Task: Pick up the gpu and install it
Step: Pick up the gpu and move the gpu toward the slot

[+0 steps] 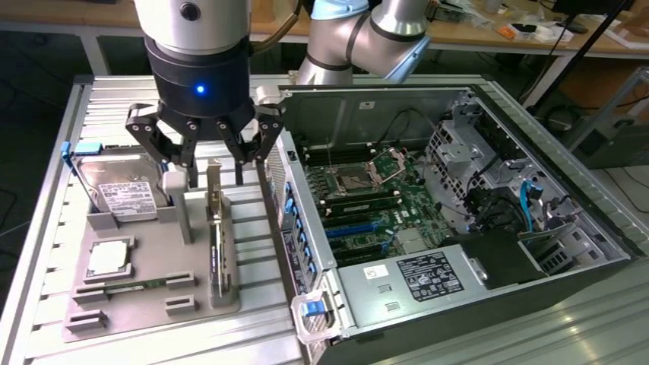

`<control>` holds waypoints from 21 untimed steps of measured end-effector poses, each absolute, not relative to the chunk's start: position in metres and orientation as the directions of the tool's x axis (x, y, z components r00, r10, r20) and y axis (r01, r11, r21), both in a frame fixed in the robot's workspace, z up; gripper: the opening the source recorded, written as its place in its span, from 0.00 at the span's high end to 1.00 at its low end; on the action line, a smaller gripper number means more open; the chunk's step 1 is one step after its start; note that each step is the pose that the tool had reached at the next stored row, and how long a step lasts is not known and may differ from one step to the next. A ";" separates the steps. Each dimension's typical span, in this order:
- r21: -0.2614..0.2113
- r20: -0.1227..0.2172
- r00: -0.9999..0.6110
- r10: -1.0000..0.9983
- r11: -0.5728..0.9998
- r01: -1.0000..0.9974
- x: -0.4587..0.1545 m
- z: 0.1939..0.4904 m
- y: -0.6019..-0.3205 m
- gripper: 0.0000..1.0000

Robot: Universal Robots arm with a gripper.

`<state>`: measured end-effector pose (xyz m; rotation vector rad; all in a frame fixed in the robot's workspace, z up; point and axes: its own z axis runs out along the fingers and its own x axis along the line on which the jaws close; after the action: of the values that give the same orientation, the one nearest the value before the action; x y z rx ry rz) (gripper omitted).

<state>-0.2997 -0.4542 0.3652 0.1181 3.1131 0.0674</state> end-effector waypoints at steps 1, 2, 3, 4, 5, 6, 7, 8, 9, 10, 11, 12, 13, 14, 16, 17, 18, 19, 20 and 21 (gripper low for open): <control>0.044 -0.024 -0.997 0.076 0.996 0.075 -0.300 0.365 -0.454 0.46; 0.044 -0.024 -0.997 0.076 0.996 0.075 -0.300 0.364 -0.454 0.46; 0.044 -0.024 -0.997 0.076 0.996 0.075 -0.300 0.363 -0.455 0.46; 0.044 -0.024 -0.997 0.076 0.996 0.075 -0.300 0.362 -0.455 0.46; 0.044 -0.024 -0.997 0.076 0.996 0.075 -0.300 0.361 -0.455 0.46; 0.044 -0.024 -0.997 0.076 0.996 0.075 -0.300 0.361 -0.455 0.46; 0.044 -0.024 -0.997 0.076 0.996 0.075 -0.300 0.360 -0.455 0.46; 0.044 -0.024 -0.997 0.076 0.996 0.075 -0.300 0.360 -0.455 0.46; 0.043 -0.024 -0.997 0.076 0.996 0.075 -0.300 0.359 -0.455 0.46; 0.043 -0.024 -0.997 0.076 0.996 0.075 -0.300 0.358 -0.455 0.46; 0.042 -0.024 -0.997 0.076 0.996 0.075 -0.300 0.358 -0.455 0.46; 0.042 -0.024 -0.997 0.076 0.996 0.075 -0.300 0.357 -0.455 0.46; 0.042 -0.024 -0.997 0.076 0.996 0.075 -0.300 0.357 -0.455 0.46; 0.042 -0.024 -0.997 0.076 0.996 0.075 -0.300 0.356 -0.455 0.46; 0.041 -0.024 -0.997 0.076 0.996 0.075 -0.300 0.355 -0.456 0.46; 0.041 -0.024 -0.997 0.076 0.996 0.075 -0.300 0.354 -0.456 0.46; 0.041 -0.024 -0.997 0.076 0.996 0.075 -0.300 0.353 -0.456 0.46; 0.041 -0.024 -0.997 0.076 0.996 0.075 -0.300 0.353 -0.456 0.46; 0.041 -0.024 -0.997 0.076 0.996 0.075 -0.300 0.352 -0.456 0.46; 0.041 -0.024 -0.997 0.076 0.996 0.075 -0.300 0.351 -0.456 0.46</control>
<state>-0.2999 -0.4562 0.3515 0.1180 3.1130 0.0626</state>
